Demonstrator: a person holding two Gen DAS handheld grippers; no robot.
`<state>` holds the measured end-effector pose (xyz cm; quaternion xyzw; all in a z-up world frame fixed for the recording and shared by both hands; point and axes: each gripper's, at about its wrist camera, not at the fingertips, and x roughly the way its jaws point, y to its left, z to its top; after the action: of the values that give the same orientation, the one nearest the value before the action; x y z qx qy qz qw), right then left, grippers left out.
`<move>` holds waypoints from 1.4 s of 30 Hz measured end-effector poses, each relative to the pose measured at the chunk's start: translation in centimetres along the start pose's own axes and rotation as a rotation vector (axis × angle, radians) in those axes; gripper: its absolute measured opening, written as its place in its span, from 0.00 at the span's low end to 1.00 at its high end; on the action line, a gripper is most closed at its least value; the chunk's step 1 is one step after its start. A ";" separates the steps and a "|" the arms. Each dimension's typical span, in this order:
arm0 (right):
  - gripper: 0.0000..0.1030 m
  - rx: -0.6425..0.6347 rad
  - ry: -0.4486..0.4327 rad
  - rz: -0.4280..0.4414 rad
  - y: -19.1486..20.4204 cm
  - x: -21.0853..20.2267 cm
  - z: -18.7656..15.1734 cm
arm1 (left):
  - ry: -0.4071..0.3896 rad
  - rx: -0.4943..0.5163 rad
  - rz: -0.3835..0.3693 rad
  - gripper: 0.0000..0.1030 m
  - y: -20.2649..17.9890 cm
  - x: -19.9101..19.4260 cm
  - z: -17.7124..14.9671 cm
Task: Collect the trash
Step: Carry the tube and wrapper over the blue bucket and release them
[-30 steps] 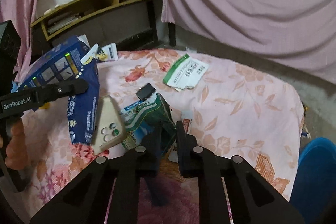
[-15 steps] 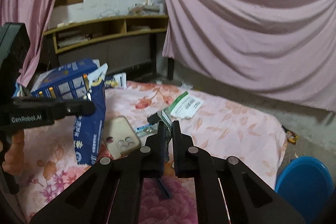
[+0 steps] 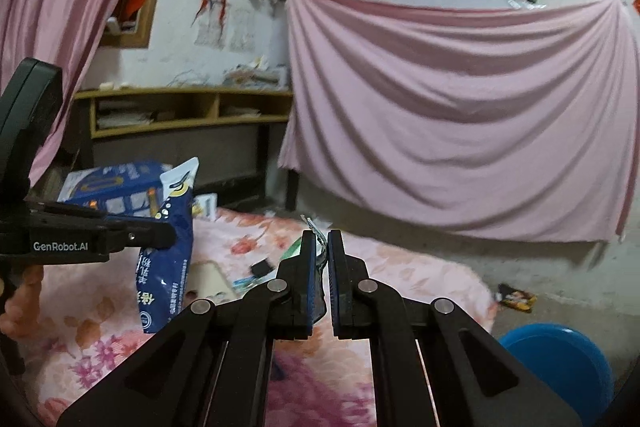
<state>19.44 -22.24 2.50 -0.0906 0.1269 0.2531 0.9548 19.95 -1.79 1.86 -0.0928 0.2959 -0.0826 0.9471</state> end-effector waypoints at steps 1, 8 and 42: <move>0.04 0.007 -0.021 -0.016 -0.3 -0.5 0.2 | -0.014 0.011 -0.006 0.09 -0.5 -0.1 0.2; 0.04 0.065 -0.190 -0.171 -3.5 -4.6 1.7 | -0.120 0.138 -0.064 0.09 -5.9 -1.2 1.8; 0.06 0.577 0.093 -0.424 -23.2 -9.5 -6.1 | 0.206 0.251 -0.378 0.11 -25.0 13.5 2.9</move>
<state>22.02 -47.91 1.91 0.1468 0.2147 -0.0013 0.9656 30.03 -28.53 2.50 -0.0195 0.3557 -0.3035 0.8837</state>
